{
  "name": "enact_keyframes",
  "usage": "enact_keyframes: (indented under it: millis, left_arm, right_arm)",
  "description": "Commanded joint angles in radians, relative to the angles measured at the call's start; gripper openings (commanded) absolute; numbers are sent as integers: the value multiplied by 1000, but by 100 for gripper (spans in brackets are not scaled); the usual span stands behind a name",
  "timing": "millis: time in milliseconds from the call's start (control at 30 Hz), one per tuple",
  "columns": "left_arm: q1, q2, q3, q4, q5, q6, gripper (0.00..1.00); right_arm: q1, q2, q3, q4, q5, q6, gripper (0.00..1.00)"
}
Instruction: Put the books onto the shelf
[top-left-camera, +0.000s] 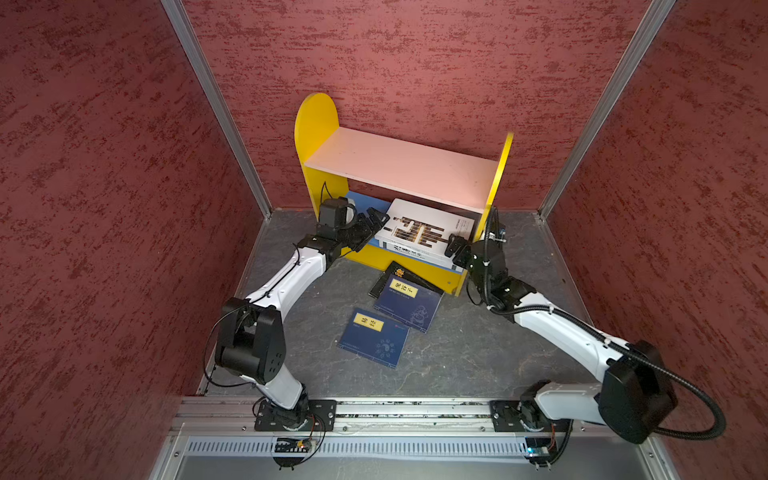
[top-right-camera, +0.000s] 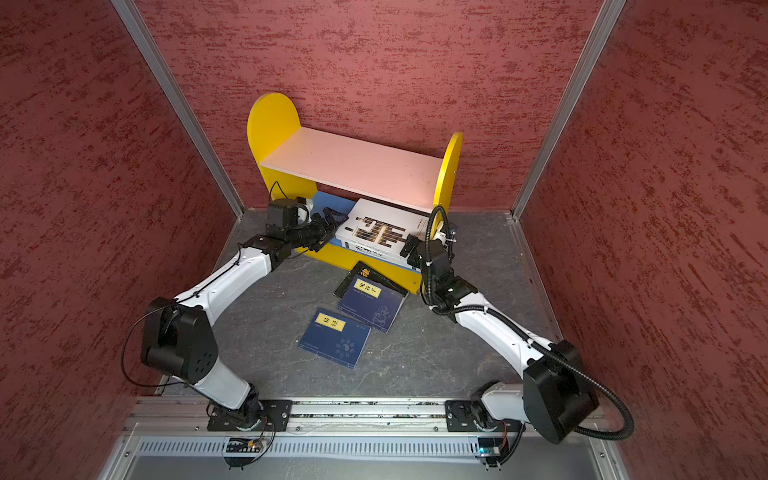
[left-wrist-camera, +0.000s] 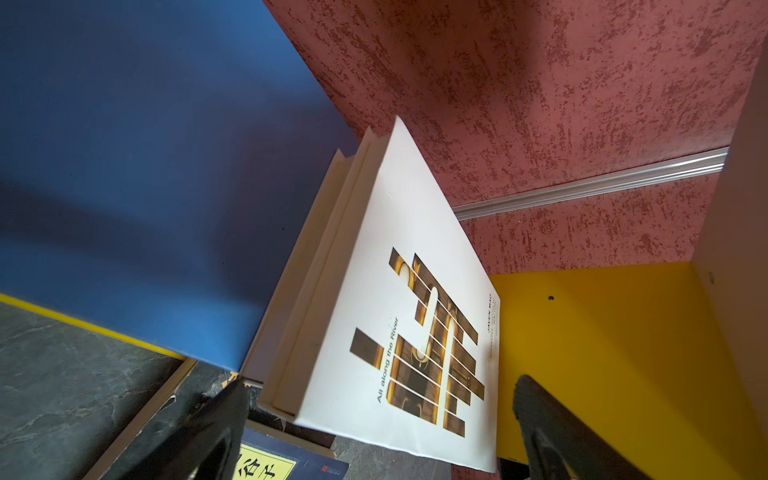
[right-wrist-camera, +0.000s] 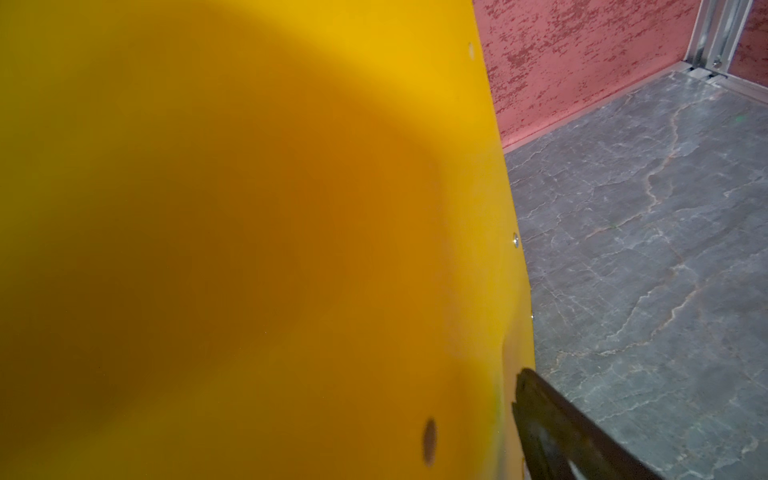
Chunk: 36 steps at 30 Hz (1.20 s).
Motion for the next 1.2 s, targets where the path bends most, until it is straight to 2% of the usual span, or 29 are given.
enact_keyframes:
  millis: [0,567,833,1167]
  left_arm:
    - [-1,33,27,40,32,46,99]
    - [-51,104,71,106,114,32,99]
    - [-44,110,70,107,113,36,99]
    - [-34,141,100,162,185,38,99]
  right_arm:
    - [6,-3,-6,-25,-37,-28,99]
    - [6,13,-12,-26,-84,-30,99]
    - [7,24,-8,-30,-90,-24,99]
    - [7,15,-10,-42,-87,-24,99]
